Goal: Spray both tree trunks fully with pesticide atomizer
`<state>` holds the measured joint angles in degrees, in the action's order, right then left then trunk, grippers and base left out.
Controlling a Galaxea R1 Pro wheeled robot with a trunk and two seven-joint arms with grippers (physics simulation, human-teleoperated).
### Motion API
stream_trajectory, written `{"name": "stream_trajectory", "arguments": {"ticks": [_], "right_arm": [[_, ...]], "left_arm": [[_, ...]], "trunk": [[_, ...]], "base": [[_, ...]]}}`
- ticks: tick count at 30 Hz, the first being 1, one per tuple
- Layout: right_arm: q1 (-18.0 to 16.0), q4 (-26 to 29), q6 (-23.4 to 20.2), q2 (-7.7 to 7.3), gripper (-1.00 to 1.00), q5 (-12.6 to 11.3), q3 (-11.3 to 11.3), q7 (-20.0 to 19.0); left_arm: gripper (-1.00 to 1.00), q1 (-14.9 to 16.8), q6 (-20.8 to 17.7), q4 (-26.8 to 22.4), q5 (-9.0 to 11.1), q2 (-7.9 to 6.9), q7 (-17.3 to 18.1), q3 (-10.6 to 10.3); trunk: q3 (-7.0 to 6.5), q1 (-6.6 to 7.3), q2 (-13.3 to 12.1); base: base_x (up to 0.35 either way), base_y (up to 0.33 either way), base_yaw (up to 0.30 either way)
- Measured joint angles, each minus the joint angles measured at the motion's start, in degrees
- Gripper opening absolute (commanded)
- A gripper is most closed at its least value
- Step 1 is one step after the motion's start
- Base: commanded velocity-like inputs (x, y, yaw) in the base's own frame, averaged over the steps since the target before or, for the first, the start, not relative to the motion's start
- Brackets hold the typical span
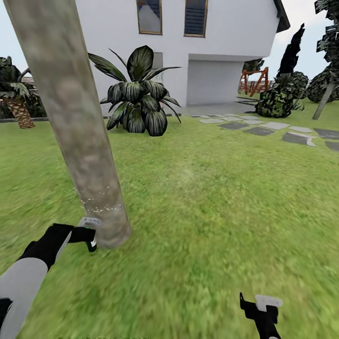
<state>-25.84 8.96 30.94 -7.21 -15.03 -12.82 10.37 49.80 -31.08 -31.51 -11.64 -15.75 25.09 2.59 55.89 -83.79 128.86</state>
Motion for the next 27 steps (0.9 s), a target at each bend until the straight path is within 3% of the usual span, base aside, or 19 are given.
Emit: {"name": "stream_trajectory", "arguments": {"ticks": [5,8,10,13,19,21,27], "right_arm": [[0.0,0.0,0.0,-0.08,1.00,0.0,0.0,-0.1],[0.0,0.0,0.0,-0.15,1.00,0.0,0.0,-0.1],[0.0,0.0,0.0,-0.23,1.00,-0.1,0.0,0.0],[0.0,0.0,0.0,-0.26,1.00,-0.1,0.0,0.0],[0.0,0.0,0.0,-0.35,1.00,-0.1,0.0,0.0],[0.0,0.0,0.0,-0.35,1.00,-0.1,0.0,0.0],[0.0,0.0,0.0,-0.35,1.00,-0.1,0.0,0.0]], "left_arm": [[-1.00,0.6,-5.7,-6.0,-0.1,0.00,0.1,-0.1],[-1.00,0.7,-7.0,-8.1,0.2,1.65,1.3,-0.3],[-1.00,0.8,-8.3,-8.7,0.2,2.58,4.4,-2.1],[-1.00,2.6,-9.7,-9.4,-0.5,2.31,6.1,-3.5],[-1.00,3.3,-11.1,-13.1,-1.7,1.79,6.3,-3.7],[-1.00,3.3,-11.1,-13.5,-3.2,1.83,6.3,-3.6],[-1.00,3.4,-11.1,-13.6,-3.6,1.86,6.3,-3.5]], "trunk": [[0.01,0.00,0.0],[0.01,0.00,0.0],[0.01,-0.01,0.0],[0.01,0.00,0.0],[0.01,0.00,0.0],[0.01,0.00,0.0],[0.01,0.00,0.0]], "base": [[0.000,0.000,0.265],[0.000,0.000,0.065],[0.000,0.000,0.006],[0.000,0.000,0.001],[0.019,-0.010,0.000],[0.197,-0.132,0.000],[0.219,-0.175,0.000]]}}
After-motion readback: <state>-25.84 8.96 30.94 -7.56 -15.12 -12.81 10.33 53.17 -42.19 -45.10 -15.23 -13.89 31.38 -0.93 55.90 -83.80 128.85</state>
